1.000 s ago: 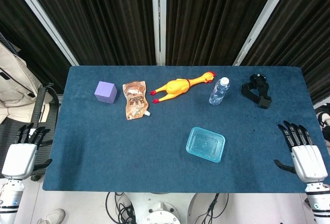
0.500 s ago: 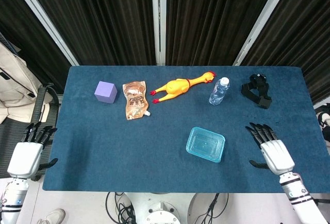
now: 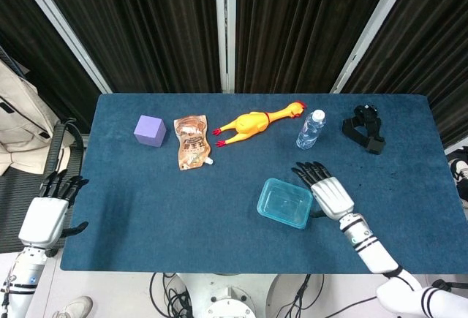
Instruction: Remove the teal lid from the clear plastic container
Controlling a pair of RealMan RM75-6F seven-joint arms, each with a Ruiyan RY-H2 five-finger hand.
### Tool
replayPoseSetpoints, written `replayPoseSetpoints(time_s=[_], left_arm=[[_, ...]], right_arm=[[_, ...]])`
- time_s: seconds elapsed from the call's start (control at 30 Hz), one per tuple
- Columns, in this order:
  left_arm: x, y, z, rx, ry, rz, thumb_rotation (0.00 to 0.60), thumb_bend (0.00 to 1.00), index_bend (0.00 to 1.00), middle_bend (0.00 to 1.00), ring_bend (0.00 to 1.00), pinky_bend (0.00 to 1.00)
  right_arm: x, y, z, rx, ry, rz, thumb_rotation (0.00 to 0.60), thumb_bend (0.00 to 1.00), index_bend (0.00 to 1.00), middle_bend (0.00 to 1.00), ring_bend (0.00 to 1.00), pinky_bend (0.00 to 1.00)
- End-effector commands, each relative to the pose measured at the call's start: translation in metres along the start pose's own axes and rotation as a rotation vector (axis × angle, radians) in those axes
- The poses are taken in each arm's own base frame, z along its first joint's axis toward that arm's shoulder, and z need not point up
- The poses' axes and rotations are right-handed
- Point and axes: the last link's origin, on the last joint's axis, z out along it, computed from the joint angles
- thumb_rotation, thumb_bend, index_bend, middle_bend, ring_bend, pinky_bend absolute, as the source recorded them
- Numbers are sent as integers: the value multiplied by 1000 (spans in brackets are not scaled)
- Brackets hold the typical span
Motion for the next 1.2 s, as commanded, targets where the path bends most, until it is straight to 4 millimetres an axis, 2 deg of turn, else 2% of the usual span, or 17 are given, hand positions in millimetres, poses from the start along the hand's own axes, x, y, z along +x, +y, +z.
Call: replayPoseSetpoints(time_s=[0.03,0.2,0.3,0.4,0.53,0.67,0.8,0.9,1.0,1.1,1.2], left_arm=[[4,4,3,-23,11,-6,600,13,185,138,0,15],[11,18,14,-106,17,-9,600,12,187,138,0,14],[15,30,26,-166,7,-12,600,13,187,138,0,14],[17,44,41,-235,-6,-20,600,12,187,138,0,15],[16,67,66,-330,-30,-32,600,12,187,138,0,15],[12,92,95,-414,-66,-31,600,13,179,138,0,15],[7,126,125,-495,-108,-30,600,14,124,106,0,14],[4,153,141,-556,-149,-33,600,15,54,55,0,13],[1,179,153,-609,-193,-30,600,16,30,27,0,11],[-1,201,165,-645,-235,-22,600,16,9,7,0,9],[-4,223,178,-661,-283,-24,600,17,0,0,0,9]], right_arm=[[-2,-23,31,60,20,-29,600,0,0,0,0,0],[-8,-60,71,130,28,-24,600,0,0,0,0,0],[-9,-74,91,146,49,-56,600,0,0,0,0,0],[-10,-78,102,139,50,-92,600,0,0,0,0,0],[-2,-68,99,103,73,-127,600,0,0,0,0,0],[12,-50,76,57,102,-113,600,0,0,0,0,0],[38,-30,36,21,143,-90,600,0,0,0,0,0],[57,-16,7,-25,192,-59,600,0,0,0,0,0],[70,-5,-20,-59,225,-55,600,0,0,0,0,0],[77,2,-42,-86,246,-51,600,0,0,0,0,0],[76,8,-57,-111,246,-37,600,0,0,0,0,0]])
